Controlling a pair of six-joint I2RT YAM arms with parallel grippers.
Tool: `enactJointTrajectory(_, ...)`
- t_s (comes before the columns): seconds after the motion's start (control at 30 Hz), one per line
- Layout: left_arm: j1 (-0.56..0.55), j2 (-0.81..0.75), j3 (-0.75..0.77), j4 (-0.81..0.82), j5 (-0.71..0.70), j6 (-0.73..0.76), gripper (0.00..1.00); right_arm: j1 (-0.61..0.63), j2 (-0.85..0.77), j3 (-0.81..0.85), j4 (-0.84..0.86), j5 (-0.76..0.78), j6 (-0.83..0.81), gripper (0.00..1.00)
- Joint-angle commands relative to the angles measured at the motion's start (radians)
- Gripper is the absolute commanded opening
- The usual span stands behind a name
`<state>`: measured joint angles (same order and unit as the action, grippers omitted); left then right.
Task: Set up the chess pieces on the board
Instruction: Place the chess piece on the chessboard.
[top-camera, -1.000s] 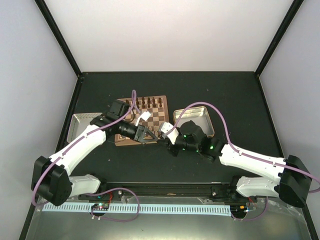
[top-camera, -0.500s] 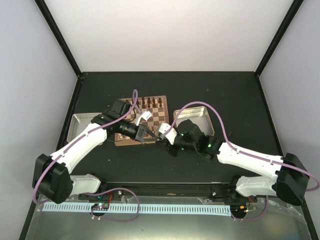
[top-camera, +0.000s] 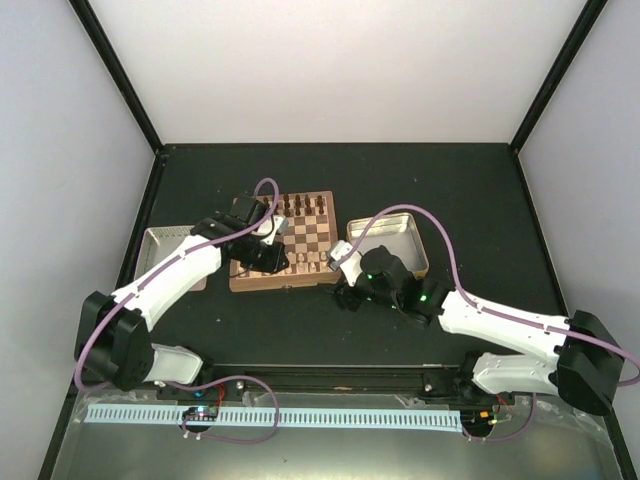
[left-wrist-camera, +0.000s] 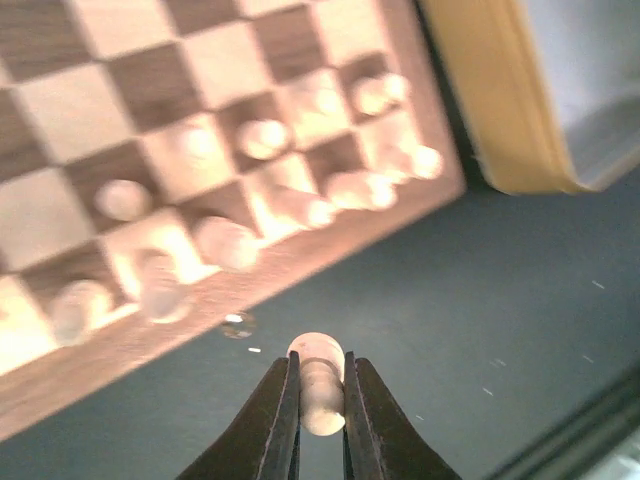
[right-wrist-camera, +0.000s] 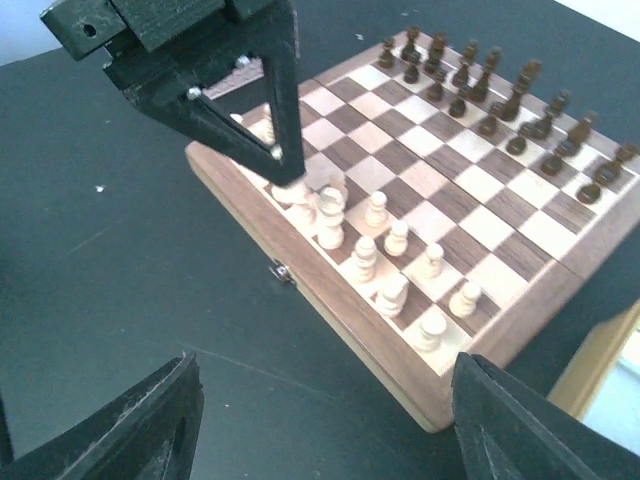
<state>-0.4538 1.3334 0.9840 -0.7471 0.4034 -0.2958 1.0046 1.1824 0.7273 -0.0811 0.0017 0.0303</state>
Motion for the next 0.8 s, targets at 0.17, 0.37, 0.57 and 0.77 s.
enactJointTrajectory(0.17, 0.004, 0.072, 0.165, -0.037, -0.404, -0.090, 0.02, 0.002, -0.072, -0.069, 0.077, 0.168, 0.109, 0.70)
enactJointTrajectory(0.37, 0.032, 0.184, 0.230, -0.053, -0.449, -0.090, 0.03, 0.002, -0.073, -0.088, 0.086, 0.170, 0.121, 0.70)
enactJointTrajectory(0.57, 0.067, 0.294, 0.265, -0.083, -0.448, -0.082, 0.03, 0.002, -0.057, -0.087, 0.079, 0.167, 0.118, 0.69)
enactJointTrajectory(0.77, 0.078, 0.364, 0.272, -0.104, -0.447, -0.064, 0.04, 0.002, -0.034, -0.075, 0.073, 0.149, 0.098, 0.69)
